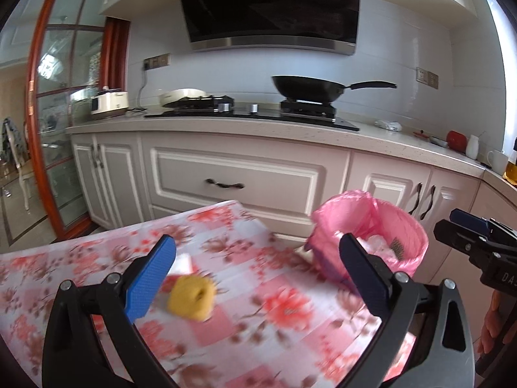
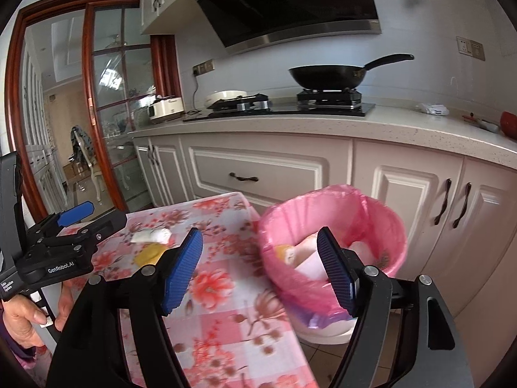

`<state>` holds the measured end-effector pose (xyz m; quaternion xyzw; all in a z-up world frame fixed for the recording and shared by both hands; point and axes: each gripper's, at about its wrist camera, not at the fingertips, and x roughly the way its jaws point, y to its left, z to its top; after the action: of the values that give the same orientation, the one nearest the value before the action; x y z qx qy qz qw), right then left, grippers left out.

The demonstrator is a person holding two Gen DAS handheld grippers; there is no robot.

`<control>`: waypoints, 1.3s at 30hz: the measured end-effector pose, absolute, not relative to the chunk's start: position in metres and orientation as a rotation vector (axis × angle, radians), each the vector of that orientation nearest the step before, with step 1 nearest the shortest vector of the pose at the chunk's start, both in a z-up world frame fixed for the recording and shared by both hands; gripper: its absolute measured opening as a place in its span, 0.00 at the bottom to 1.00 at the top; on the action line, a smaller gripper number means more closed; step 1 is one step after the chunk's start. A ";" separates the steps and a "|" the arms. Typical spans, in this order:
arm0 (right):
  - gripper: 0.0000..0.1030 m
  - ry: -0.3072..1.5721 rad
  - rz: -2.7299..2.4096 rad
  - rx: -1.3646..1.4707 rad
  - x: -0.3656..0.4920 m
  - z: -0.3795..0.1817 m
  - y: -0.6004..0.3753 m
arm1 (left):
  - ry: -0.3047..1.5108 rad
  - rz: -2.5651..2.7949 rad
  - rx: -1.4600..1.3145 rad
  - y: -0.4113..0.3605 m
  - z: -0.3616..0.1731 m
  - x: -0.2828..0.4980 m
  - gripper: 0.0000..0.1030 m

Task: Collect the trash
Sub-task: 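Move both open tools back over the remaining packet and sponge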

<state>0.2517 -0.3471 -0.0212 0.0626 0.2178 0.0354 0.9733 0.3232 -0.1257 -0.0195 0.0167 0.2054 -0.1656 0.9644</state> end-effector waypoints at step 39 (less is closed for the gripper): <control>0.73 0.726 0.277 0.068 0.343 -0.114 -0.146 | 0.637 0.008 0.000 0.079 -0.099 0.336 0.95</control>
<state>0.3431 -0.1460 -0.1141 0.0333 0.3541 0.1352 0.9248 0.3360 0.0793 -0.0990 -0.0002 0.3134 0.0039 0.9496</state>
